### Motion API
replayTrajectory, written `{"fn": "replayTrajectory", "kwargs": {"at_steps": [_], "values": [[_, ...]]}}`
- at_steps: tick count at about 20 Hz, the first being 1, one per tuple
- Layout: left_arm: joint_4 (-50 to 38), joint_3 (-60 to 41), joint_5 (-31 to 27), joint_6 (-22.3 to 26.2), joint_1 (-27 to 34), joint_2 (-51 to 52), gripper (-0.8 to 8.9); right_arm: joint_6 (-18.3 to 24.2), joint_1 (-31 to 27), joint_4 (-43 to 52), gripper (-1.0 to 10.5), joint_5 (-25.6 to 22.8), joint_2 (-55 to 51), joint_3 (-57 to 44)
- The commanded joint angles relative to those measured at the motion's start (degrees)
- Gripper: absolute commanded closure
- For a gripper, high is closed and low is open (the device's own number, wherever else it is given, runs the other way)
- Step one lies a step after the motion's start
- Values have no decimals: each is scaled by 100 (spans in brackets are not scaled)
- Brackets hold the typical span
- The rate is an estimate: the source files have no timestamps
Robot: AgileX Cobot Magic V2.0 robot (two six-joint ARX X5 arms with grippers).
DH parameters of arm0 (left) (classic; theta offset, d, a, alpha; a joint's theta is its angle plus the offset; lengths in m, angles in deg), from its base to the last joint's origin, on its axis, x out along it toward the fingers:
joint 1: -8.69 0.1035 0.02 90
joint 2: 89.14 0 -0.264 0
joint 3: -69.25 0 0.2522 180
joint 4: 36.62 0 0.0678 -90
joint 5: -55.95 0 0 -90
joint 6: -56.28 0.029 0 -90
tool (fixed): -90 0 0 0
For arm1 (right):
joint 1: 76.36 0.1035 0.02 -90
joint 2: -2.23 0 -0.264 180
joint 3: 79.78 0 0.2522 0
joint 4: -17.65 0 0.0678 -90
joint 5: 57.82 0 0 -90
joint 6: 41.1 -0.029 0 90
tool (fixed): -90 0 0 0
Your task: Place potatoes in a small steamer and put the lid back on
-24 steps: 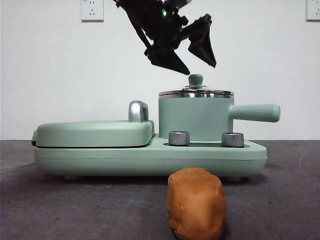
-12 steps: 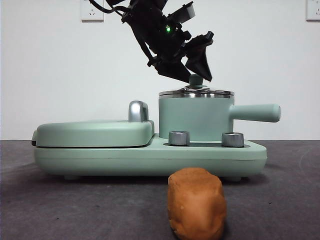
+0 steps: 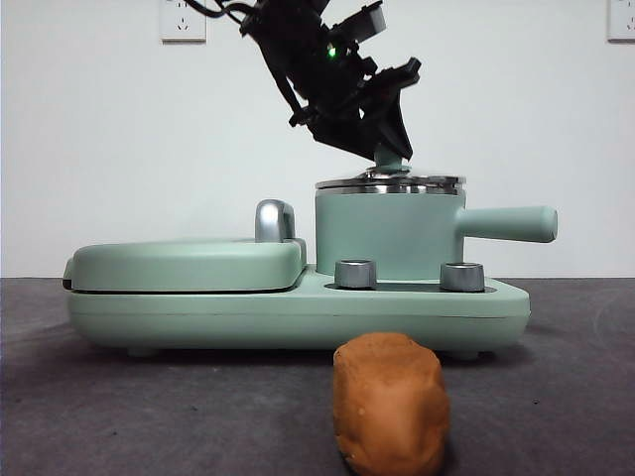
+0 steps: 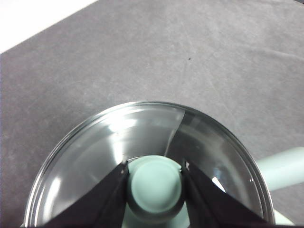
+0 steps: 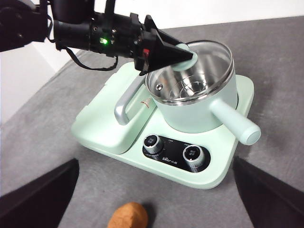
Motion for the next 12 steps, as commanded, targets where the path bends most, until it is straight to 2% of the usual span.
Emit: {"fn": "replayTrajectory", "kwargs": {"at_steps": [1,7,10,12], "values": [[129,634,72,-7,-63,-70,704,-306,2,37,431,20,24,155],[1193,1683,72,-2,-11,28,704,-621,105,-149,432,-52,138,455],[1351,1685,72,4,109,269,704,-636,514,-640,432,-262,544,767],[1493,1685,72,4,225,422,704,-817,949,-817,432,-551,872,927]]}}
